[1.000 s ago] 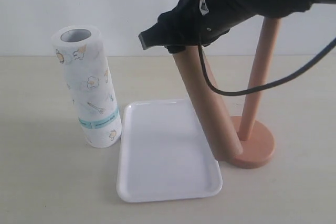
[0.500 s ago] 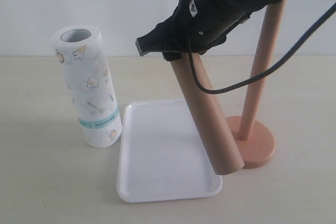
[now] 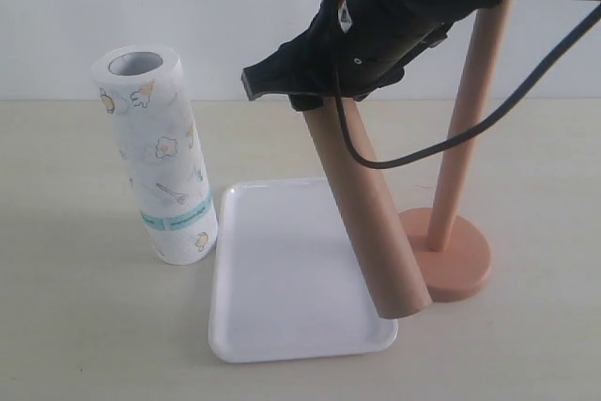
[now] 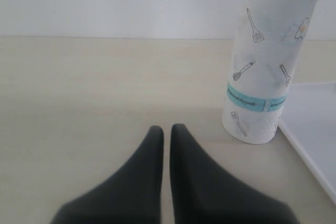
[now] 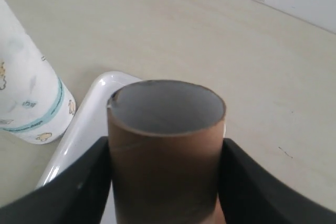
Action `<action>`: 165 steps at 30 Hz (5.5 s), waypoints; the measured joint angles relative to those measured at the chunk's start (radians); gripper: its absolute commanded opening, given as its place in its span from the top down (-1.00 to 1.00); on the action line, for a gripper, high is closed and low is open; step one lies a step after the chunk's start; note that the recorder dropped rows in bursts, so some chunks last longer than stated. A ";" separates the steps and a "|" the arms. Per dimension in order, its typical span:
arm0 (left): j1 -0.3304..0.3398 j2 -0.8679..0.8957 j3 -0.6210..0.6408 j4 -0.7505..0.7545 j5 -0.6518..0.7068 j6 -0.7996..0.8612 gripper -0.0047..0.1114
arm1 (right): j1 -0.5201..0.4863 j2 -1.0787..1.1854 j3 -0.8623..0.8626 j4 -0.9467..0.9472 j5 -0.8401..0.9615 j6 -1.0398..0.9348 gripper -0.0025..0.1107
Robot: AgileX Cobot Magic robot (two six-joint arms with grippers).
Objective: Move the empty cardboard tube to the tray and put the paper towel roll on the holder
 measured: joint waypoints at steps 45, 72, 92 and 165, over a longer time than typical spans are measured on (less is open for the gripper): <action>-0.001 0.000 0.000 0.000 0.000 0.000 0.85 | -0.163 0.331 -0.219 0.503 0.054 -0.210 0.02; -0.001 0.000 0.000 0.000 0.000 0.000 0.85 | -0.163 0.281 -0.219 0.503 0.167 -0.219 -0.50; -0.001 0.000 0.000 0.000 0.000 0.000 0.85 | -0.164 0.178 -0.219 0.508 0.206 -0.354 0.96; -0.001 0.000 0.000 0.002 0.000 0.000 0.85 | -0.532 -1.343 0.955 -0.136 -0.364 -0.136 0.96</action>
